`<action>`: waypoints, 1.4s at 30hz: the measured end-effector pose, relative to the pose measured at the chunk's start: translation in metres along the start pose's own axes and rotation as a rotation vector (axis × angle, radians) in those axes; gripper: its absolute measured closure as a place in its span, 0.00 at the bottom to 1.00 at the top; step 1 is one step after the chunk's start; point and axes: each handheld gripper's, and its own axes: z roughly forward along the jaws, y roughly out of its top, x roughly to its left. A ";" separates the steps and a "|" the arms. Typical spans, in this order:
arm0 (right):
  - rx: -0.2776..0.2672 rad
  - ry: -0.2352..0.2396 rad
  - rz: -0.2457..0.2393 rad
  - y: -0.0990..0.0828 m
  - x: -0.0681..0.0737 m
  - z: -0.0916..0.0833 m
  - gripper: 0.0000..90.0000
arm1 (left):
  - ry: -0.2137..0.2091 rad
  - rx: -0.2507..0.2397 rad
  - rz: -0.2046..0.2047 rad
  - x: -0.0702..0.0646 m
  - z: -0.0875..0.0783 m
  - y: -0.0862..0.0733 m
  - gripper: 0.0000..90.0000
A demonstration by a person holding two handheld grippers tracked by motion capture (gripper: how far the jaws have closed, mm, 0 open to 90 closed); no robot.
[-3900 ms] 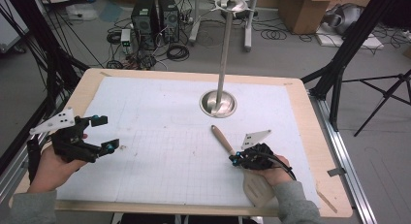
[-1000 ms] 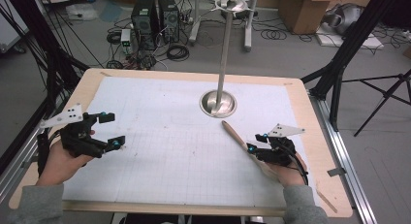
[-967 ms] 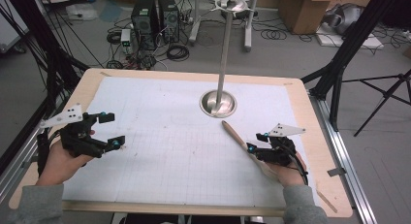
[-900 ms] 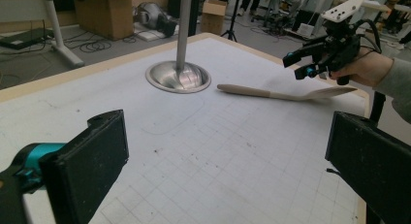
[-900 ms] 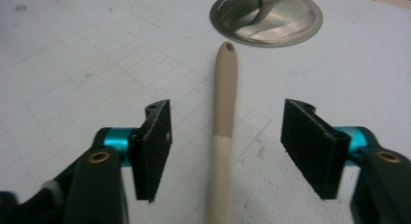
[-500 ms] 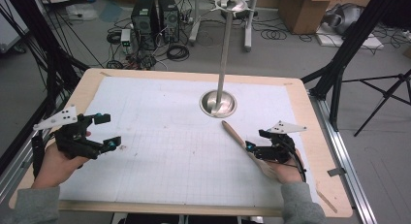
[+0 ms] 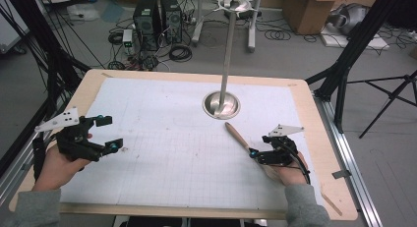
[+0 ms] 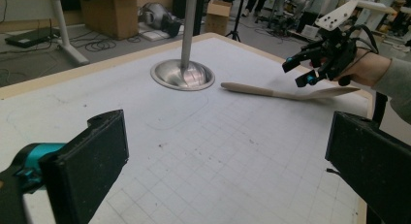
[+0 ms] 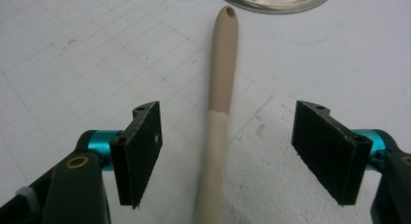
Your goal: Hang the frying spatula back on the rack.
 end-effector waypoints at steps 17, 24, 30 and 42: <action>0.160 0.018 -0.007 -0.005 -0.001 0.007 0.32 | 0.002 0.008 0.005 -0.001 0.002 0.000 0.02; 0.202 0.033 0.016 -0.007 -0.004 0.006 0.38 | 0.003 0.010 0.005 -0.002 0.003 0.000 0.02; 0.225 0.046 0.029 -0.008 -0.005 0.005 0.47 | 0.003 0.014 0.006 -0.002 0.004 -0.001 0.02; 0.283 0.072 -0.011 -0.007 0.000 0.013 0.57 | 0.001 0.021 0.005 -0.002 0.006 -0.001 0.02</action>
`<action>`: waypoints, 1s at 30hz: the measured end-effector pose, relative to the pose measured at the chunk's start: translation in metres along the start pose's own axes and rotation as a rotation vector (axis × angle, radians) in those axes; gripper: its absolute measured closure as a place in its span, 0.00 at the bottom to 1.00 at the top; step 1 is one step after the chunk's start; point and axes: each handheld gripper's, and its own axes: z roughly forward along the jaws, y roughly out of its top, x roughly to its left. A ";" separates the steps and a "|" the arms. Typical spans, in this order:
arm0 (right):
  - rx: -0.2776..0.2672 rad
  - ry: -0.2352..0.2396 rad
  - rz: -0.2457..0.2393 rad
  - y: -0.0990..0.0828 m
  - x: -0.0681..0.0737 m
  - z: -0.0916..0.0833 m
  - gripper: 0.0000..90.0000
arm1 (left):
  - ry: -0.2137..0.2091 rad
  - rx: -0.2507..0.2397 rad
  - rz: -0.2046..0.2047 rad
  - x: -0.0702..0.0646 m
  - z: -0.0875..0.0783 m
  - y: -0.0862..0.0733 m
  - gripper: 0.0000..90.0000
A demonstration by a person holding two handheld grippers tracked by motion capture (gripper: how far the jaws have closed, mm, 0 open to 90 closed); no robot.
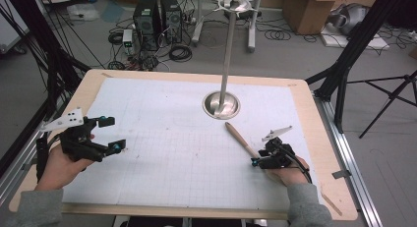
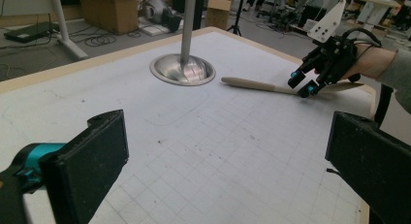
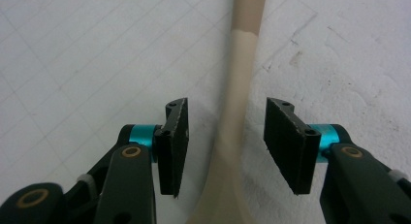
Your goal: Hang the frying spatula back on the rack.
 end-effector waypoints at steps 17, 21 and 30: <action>0.019 -0.020 -0.025 0.003 0.000 0.003 0.70 | 0.002 0.001 -0.002 0.000 0.000 0.000 0.02; 0.022 -0.033 -0.040 0.004 0.002 0.004 0.72 | 0.003 0.003 -0.001 0.000 0.000 -0.001 0.02; 0.022 -0.046 -0.054 0.006 0.004 0.004 0.82 | 0.005 0.006 -0.001 0.001 0.000 -0.001 0.02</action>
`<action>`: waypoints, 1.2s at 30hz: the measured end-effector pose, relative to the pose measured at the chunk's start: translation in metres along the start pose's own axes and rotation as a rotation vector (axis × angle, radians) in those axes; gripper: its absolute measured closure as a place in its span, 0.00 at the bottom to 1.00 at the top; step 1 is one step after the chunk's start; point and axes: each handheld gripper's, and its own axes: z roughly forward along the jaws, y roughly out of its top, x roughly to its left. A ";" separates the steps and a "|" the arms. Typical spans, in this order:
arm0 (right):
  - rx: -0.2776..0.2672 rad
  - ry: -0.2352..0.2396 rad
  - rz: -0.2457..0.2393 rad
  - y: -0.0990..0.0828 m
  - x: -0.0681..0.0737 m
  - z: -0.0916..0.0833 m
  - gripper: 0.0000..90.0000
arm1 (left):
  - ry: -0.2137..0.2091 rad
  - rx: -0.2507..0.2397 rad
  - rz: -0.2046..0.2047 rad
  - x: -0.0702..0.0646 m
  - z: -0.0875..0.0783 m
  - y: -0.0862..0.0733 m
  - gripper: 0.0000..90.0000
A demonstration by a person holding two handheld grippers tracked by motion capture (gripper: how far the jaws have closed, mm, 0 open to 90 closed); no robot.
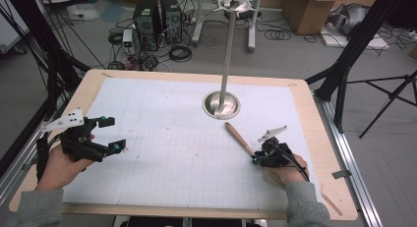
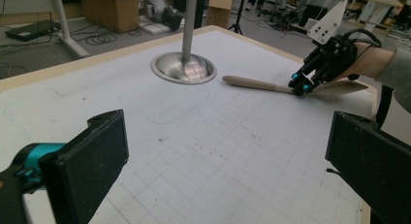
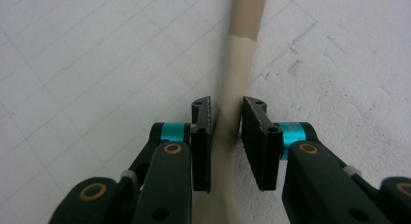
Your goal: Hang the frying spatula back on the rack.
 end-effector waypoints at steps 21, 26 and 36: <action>-0.037 0.023 0.024 0.000 0.000 -0.008 0.86 | -0.007 -0.001 0.003 0.000 0.003 0.001 0.02; -0.069 0.014 0.031 -0.001 -0.002 -0.015 0.86 | -0.009 -0.002 0.002 0.001 0.005 0.002 0.02; -0.136 0.019 0.036 0.000 -0.008 -0.027 0.87 | -0.011 -0.001 -0.004 0.002 0.005 0.001 0.02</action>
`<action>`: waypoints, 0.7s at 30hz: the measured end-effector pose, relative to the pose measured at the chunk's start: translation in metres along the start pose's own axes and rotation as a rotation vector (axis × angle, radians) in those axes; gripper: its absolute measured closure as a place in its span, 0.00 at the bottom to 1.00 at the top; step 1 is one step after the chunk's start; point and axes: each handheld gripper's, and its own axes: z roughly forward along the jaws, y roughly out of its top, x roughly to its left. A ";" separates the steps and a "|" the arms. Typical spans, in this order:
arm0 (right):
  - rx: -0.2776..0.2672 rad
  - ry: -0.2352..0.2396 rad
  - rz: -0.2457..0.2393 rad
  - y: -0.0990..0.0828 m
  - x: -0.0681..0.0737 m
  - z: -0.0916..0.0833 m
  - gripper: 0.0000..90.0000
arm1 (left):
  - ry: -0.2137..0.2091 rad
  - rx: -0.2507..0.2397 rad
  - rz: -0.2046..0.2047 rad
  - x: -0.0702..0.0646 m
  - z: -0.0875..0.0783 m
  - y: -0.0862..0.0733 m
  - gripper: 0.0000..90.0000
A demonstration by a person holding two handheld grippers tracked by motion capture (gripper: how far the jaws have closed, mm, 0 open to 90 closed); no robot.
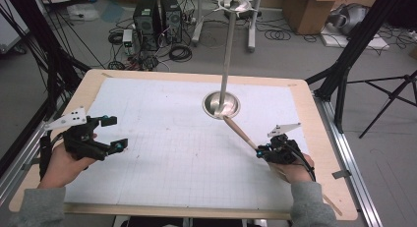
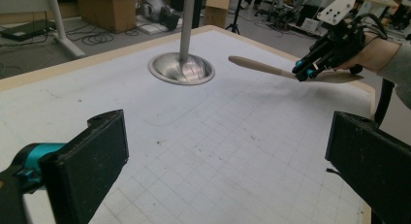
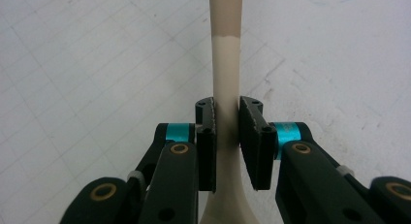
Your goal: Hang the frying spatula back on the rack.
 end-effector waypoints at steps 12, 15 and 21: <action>-0.136 0.007 0.019 0.005 -0.010 -0.025 0.87 | -0.002 -0.012 -0.004 0.001 0.001 -0.001 0.02; -0.182 -0.002 0.021 0.006 -0.013 -0.032 0.86 | 0.000 -0.013 0.004 0.002 0.001 -0.002 0.02; -0.232 -0.018 0.008 0.012 -0.017 -0.044 0.87 | -0.001 -0.013 0.004 0.003 0.002 -0.002 0.02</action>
